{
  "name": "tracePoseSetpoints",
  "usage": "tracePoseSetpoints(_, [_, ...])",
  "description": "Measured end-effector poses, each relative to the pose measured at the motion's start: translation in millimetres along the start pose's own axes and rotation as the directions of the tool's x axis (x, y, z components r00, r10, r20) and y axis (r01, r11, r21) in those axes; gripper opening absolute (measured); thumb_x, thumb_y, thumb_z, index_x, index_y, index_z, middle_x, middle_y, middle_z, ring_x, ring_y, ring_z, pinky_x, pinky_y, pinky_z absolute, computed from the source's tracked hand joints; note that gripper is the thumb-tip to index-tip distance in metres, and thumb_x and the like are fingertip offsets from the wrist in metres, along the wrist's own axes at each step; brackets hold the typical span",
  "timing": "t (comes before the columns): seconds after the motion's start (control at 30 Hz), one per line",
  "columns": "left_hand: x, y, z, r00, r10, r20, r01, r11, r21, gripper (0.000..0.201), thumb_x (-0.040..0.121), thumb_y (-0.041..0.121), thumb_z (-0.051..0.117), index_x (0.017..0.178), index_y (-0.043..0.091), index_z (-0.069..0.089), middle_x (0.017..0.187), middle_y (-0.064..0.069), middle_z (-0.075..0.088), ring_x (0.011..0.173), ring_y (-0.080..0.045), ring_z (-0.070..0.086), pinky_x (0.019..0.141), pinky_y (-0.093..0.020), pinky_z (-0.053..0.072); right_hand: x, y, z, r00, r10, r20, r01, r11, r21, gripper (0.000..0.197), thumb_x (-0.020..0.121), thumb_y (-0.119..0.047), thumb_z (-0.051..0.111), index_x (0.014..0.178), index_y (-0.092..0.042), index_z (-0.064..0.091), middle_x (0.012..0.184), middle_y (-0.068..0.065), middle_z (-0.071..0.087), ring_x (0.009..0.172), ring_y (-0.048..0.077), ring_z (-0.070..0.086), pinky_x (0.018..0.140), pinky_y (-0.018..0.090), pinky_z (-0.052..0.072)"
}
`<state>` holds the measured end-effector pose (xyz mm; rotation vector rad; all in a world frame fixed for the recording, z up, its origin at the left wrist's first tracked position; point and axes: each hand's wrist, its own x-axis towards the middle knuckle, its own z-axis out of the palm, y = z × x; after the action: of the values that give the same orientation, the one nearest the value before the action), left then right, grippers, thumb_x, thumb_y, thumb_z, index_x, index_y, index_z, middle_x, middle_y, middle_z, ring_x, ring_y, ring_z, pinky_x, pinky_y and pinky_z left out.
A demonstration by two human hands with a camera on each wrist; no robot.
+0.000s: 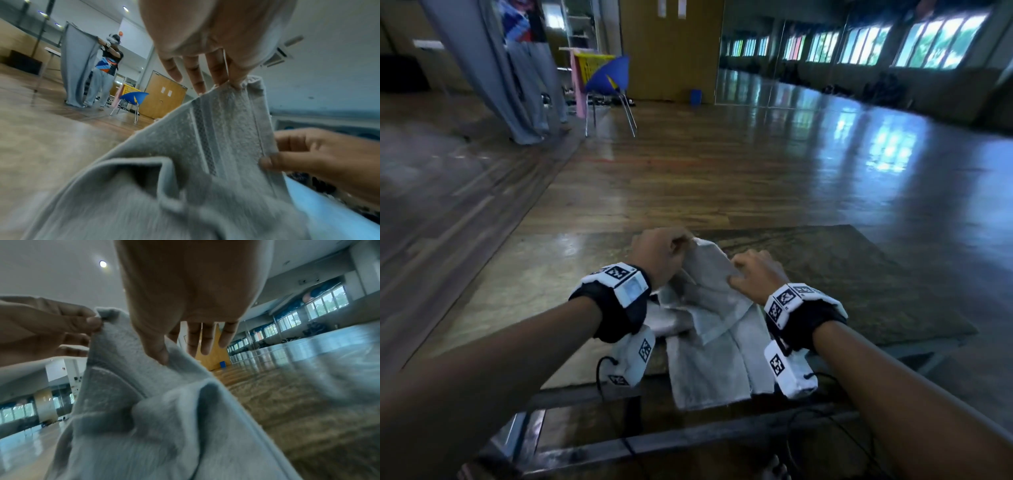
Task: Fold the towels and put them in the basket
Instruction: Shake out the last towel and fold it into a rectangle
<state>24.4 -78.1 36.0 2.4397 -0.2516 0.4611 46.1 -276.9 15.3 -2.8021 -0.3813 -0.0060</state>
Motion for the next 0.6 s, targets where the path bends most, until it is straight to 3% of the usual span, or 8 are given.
tracePoseSetpoints(0.1, [2.9, 20.6, -45.3, 0.992, 0.045, -0.116, -0.05, 0.998, -0.04, 0.011, 0.087, 0.021, 0.059, 0.086, 0.019, 0.07, 0.081, -0.007, 0.07, 0.082, -0.027, 0.064, 0.075, -0.032, 0.049, -14.5, -6.3, -37.3, 0.997, 0.036, -0.076, -0.024, 0.988, 0.15, 0.003, 0.08, -0.034, 0.06, 0.079, -0.031, 0.06, 0.089, -0.007, 0.065, 0.1, 0.019, 0.06, 0.093, 0.038, 0.04])
tracePoseSetpoints(0.13, [2.8, 26.8, -61.4, 0.987, 0.061, -0.148, -0.066, 0.997, -0.028, 0.012, 0.087, 0.02, 0.058, 0.086, 0.017, 0.069, 0.081, -0.009, 0.069, 0.081, -0.026, 0.063, 0.073, -0.031, 0.048, -20.7, -8.9, -49.9, 0.995, 0.034, -0.09, -0.02, 0.987, 0.158, 0.008, 0.079, -0.033, 0.061, 0.071, -0.03, 0.058, 0.084, -0.008, 0.065, 0.095, 0.019, 0.062, 0.092, 0.037, 0.044])
tracePoseSetpoints(0.27, [-4.1, 45.7, -126.0, 0.941, 0.07, -0.331, -0.072, 0.997, 0.006, 0.011, 0.088, 0.015, 0.057, 0.085, 0.015, 0.067, 0.076, -0.002, 0.062, 0.073, -0.022, 0.057, 0.065, -0.023, 0.035, -51.2, -18.1, -96.7, 0.987, 0.051, -0.154, -0.03, 0.99, 0.135, 0.012, 0.076, -0.025, 0.06, 0.065, -0.026, 0.055, 0.085, 0.001, 0.071, 0.087, 0.025, 0.065, 0.085, 0.035, 0.05])
tracePoseSetpoints(0.37, [-13.7, 64.8, -168.1, 0.919, 0.112, -0.378, -0.118, 0.993, 0.007, 0.011, 0.088, 0.015, 0.058, 0.09, 0.014, 0.068, 0.078, -0.001, 0.063, 0.071, -0.015, 0.054, 0.062, -0.017, 0.032, -74.4, -37.8, -117.9, 0.987, -0.064, -0.148, 0.095, 0.972, 0.214, 0.007, 0.078, -0.028, 0.065, 0.083, -0.026, 0.06, 0.091, -0.003, 0.068, 0.091, 0.02, 0.064, 0.085, 0.034, 0.051])
tracePoseSetpoints(0.5, [-23.8, 98.2, -203.9, 0.932, 0.201, -0.302, -0.203, 0.979, 0.027, 0.013, 0.09, 0.013, 0.056, 0.085, 0.02, 0.066, 0.076, 0.006, 0.06, 0.071, -0.01, 0.053, 0.066, -0.019, 0.039, -97.1, -102.2, -137.3, 0.936, -0.284, -0.209, 0.341, 0.877, 0.337, 0.053, 0.078, -0.039, 0.07, 0.125, -0.023, 0.051, 0.106, -0.004, 0.059, 0.099, 0.013, 0.057, 0.087, 0.028, 0.047])
tracePoseSetpoints(0.6, [-30.1, 122.7, -224.7, 0.911, 0.259, -0.321, -0.271, 0.962, 0.007, 0.012, 0.09, 0.014, 0.057, 0.086, 0.014, 0.068, 0.073, 0.01, 0.058, 0.065, 0.002, 0.05, 0.059, -0.004, 0.037, -103.6, -149.0, -155.8, 0.909, -0.328, -0.258, 0.413, 0.793, 0.448, 0.057, 0.081, -0.032, 0.068, 0.132, -0.02, 0.045, 0.112, 0.002, 0.059, 0.103, 0.018, 0.058, 0.089, 0.034, 0.049])
